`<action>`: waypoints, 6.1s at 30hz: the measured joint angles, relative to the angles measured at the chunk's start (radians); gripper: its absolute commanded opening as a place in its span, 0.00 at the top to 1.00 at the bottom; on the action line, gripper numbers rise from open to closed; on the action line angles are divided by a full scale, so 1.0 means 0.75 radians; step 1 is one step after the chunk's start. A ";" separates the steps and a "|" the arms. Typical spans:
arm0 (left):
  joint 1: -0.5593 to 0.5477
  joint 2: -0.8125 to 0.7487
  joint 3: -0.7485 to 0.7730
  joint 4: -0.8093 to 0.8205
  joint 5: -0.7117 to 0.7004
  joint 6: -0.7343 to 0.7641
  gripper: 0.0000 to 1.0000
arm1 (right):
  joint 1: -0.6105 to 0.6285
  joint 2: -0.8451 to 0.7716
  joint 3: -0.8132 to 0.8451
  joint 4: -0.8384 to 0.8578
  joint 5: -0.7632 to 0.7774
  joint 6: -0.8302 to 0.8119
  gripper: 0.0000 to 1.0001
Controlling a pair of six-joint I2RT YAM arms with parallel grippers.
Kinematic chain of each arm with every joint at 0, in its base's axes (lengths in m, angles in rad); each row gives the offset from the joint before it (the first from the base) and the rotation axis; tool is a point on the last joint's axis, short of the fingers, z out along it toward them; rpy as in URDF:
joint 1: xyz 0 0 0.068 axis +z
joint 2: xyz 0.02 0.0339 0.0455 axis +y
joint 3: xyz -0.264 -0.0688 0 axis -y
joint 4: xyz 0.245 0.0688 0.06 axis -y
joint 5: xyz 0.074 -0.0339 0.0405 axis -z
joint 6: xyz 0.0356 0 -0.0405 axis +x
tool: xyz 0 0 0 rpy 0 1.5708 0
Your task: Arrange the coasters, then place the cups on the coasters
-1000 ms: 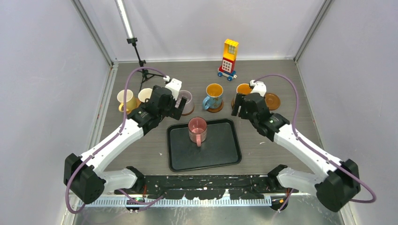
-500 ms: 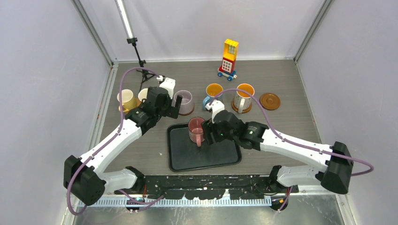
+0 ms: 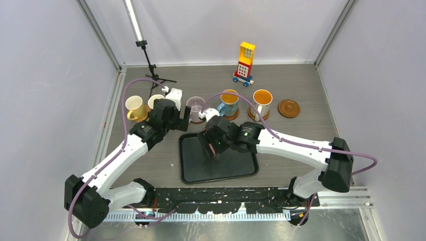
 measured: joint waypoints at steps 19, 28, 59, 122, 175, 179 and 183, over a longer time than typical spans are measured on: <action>0.016 -0.185 -0.095 -0.006 -0.001 -0.031 0.00 | 0.099 0.211 0.090 -0.161 0.314 0.124 0.23; 0.028 -0.201 -0.098 -0.012 -0.002 -0.032 0.00 | -0.009 0.212 0.073 -0.197 0.316 0.162 0.38; 0.041 -0.145 -0.098 -0.009 0.005 -0.063 0.00 | -0.145 0.262 -0.066 0.078 0.082 0.115 0.60; 0.074 0.262 0.445 -0.095 0.285 0.115 0.00 | -1.403 -0.033 0.289 -0.031 0.150 -0.113 1.00; 0.131 0.362 0.512 -0.154 0.219 0.230 0.00 | -1.524 0.063 -0.450 0.732 0.127 -0.219 1.00; 0.131 0.373 0.518 -0.150 0.219 0.230 0.00 | -1.524 0.066 -0.457 0.740 0.126 -0.219 1.00; 0.131 0.378 0.523 -0.149 0.219 0.228 0.00 | -1.524 0.082 -0.458 0.750 0.119 -0.216 1.00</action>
